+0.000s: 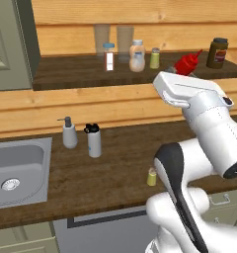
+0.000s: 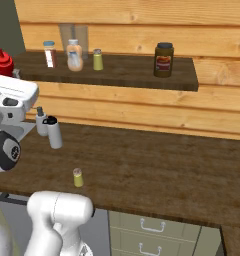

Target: Put the shaker and condiment bottle from the counter next to their counterparts in the cabinet.

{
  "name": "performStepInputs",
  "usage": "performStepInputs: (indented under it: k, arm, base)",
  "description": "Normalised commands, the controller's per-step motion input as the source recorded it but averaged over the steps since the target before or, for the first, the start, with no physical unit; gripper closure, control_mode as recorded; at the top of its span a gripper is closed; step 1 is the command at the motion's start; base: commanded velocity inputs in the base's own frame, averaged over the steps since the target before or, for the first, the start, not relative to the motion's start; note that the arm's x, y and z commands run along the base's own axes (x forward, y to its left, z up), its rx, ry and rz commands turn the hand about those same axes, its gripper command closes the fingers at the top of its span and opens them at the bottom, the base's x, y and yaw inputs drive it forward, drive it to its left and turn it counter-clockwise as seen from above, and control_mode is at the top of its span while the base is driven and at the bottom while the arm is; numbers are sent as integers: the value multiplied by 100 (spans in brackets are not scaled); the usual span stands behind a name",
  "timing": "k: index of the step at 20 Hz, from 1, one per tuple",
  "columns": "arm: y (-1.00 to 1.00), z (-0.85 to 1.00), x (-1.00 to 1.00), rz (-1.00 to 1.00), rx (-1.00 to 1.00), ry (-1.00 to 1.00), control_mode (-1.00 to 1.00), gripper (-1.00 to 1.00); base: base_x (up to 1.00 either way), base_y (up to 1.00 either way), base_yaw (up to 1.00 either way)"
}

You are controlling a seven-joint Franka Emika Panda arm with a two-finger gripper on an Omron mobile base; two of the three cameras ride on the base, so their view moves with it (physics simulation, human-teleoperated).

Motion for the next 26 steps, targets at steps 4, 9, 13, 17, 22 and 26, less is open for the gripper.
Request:
performStepInputs:
  k: [4, 9, 13, 17, 22, 26]
  arm:
    - [-1, 5, 22, -59, -17, 5, -100, 100]
    - [-2, 0, 26, 0, 0, 6, -100, 100]
    - [-19, 0, 95, 0, 3, 13, -100, 100]
    - [-14, 0, 79, -1, 1, 17, -100, 100]
    - [48, 4, 4, 3, -5, 7, -100, 100]
    - [41, 10, 51, 0, -3, 39, -100, 100]
  base:
    - [0, 0, 0]
    - [0, 0, 0]
    - [0, 0, 0]
    - [0, 0, 0]
    - [0, 0, 0]
    - [0, 0, 0]
